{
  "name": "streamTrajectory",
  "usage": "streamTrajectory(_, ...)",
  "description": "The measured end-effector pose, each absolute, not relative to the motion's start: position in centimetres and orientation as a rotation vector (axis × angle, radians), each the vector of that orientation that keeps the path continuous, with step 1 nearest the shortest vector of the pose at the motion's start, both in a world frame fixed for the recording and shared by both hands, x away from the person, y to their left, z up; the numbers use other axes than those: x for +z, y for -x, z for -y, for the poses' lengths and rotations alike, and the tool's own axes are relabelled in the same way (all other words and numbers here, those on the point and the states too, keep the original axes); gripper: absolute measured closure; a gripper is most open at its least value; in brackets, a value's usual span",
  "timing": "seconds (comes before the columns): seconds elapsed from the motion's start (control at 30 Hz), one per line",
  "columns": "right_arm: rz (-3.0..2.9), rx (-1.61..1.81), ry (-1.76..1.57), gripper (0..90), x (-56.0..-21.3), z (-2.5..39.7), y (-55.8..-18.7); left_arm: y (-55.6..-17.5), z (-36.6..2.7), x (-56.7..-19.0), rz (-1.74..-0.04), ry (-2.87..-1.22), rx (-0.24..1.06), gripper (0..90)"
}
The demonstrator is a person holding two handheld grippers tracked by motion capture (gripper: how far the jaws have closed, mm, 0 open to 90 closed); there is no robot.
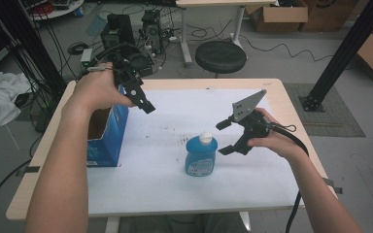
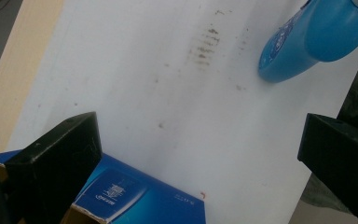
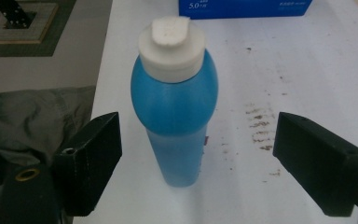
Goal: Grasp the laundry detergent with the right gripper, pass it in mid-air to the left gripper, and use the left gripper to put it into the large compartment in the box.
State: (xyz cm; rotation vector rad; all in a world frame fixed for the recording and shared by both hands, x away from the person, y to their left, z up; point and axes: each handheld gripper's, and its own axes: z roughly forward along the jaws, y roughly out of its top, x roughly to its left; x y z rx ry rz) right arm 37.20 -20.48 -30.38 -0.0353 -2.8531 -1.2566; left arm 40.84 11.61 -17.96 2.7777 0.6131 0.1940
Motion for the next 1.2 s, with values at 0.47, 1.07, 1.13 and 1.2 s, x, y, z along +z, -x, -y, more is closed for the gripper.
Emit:
streamTrajectory(0.47,2.821,-1.224,0.028,15.2,-32.9,18.8,-36.9,-40.9,-12.0,-18.6,-0.622,-2.764,0.184,0.1)
streamTrajectory(1.07,2.788,-1.251,0.016,15.4,-34.9,17.3,-36.4,-40.7,-12.3,-18.6,-0.623,-2.756,0.195,0.1)
streamTrajectory(1.13,2.787,-1.251,0.019,15.4,-35.1,17.1,-36.5,-40.7,-12.3,-18.6,-0.625,-2.754,0.194,0.1)
streamTrajectory(1.2,2.787,-1.253,0.024,15.4,-35.1,17.1,-36.5,-40.7,-12.3,-18.6,-0.625,-2.753,0.195,0.1)
